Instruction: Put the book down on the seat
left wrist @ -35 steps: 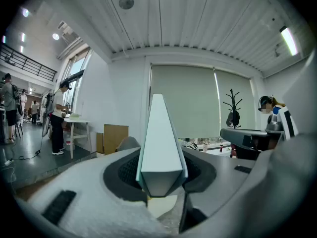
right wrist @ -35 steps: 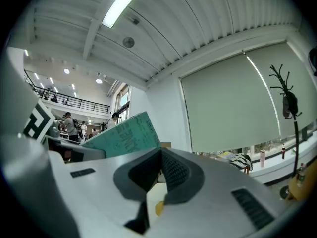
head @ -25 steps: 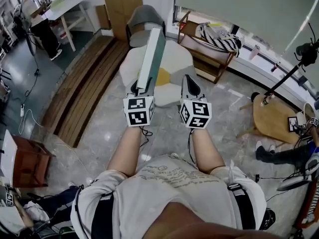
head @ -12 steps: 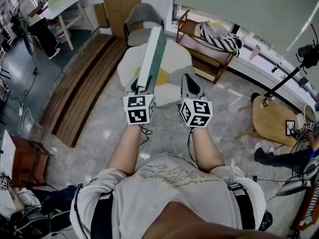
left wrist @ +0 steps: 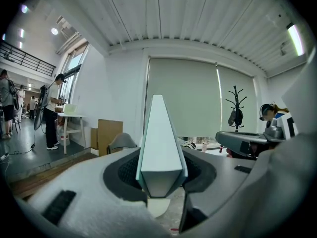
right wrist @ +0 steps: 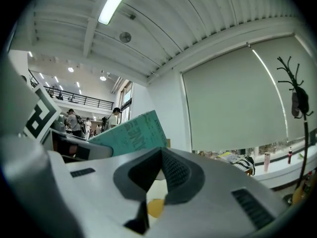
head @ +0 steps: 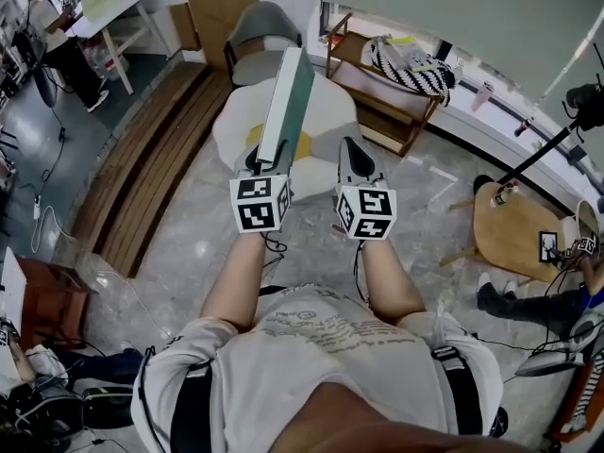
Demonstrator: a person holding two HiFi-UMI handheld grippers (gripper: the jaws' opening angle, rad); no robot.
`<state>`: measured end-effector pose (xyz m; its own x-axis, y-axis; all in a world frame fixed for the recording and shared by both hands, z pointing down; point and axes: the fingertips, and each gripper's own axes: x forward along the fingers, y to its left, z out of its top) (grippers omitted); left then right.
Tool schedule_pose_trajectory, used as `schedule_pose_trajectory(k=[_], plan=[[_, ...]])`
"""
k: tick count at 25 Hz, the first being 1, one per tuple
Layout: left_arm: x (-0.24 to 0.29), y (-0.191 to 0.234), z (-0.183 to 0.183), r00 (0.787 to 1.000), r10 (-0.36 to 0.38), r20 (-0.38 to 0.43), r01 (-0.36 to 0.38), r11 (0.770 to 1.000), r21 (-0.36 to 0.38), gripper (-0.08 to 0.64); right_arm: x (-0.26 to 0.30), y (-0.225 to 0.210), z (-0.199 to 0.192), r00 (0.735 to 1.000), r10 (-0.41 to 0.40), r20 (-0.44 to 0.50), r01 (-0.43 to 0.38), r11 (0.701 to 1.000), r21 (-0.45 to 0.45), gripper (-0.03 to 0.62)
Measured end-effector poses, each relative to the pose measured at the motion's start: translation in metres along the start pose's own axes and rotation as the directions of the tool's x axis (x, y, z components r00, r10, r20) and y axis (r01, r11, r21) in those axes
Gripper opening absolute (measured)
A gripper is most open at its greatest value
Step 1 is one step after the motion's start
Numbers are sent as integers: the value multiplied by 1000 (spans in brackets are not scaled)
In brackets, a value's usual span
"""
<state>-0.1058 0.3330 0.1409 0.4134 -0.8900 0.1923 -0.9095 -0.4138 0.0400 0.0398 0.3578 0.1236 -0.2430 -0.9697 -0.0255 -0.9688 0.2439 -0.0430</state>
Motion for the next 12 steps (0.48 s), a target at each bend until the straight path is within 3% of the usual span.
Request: schedule_pose_trajectory(k=[12], plan=[[35, -16, -18, 999, 3, -53, -3, 1000, -1, 172, 15, -31, -21, 999, 8, -35, -8, 1000, 11, 28]])
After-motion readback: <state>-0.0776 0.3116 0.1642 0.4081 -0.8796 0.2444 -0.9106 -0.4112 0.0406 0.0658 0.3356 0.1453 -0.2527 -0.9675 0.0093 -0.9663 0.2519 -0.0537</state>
